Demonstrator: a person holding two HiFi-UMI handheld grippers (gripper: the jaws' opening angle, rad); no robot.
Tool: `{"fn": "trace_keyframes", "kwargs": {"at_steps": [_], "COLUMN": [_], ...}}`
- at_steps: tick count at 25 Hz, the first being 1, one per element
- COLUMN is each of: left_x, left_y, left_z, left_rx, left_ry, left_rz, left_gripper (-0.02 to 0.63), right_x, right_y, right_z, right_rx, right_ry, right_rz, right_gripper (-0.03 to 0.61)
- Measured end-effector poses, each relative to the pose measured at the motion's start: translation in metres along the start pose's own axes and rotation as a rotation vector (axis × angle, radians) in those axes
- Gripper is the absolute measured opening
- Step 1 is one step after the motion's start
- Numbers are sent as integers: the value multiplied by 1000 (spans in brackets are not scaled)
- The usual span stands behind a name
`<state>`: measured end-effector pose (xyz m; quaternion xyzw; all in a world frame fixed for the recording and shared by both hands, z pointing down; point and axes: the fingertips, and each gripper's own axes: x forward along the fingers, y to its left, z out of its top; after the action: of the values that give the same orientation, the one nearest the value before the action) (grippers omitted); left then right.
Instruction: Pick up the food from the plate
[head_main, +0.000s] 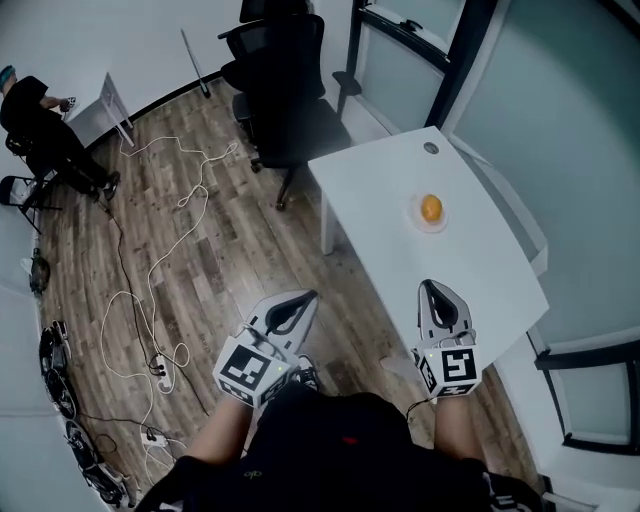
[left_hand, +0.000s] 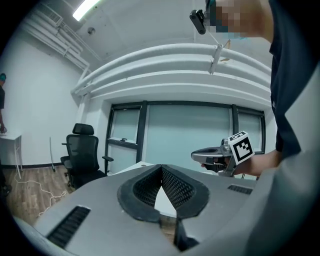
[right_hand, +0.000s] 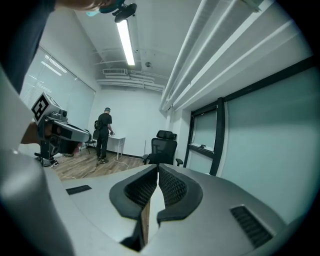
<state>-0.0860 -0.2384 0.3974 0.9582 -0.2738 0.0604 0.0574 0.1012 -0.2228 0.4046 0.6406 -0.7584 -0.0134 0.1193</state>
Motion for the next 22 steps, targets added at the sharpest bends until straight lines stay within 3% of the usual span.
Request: {"fn": "trace_keyframes", "kwargs": {"at_steps": [5,10,22], "left_x": [18,51,175], "left_y": [48,71,92], "left_z": [-3,-3,9], "left_rx": [-10,-25,3], "left_ry": [5,10,65], "left_rz": [-66,-124,-138], "left_gripper": [20,20,20], "right_x": [39,63,126], "right_y": [8,-13,-131], "right_z": [8,2,-35], "right_rx": [-14,-5,44], "right_ry": [27,69,78], "right_rz": [-48,-104,-166], "right_gripper": [26,26,26]}}
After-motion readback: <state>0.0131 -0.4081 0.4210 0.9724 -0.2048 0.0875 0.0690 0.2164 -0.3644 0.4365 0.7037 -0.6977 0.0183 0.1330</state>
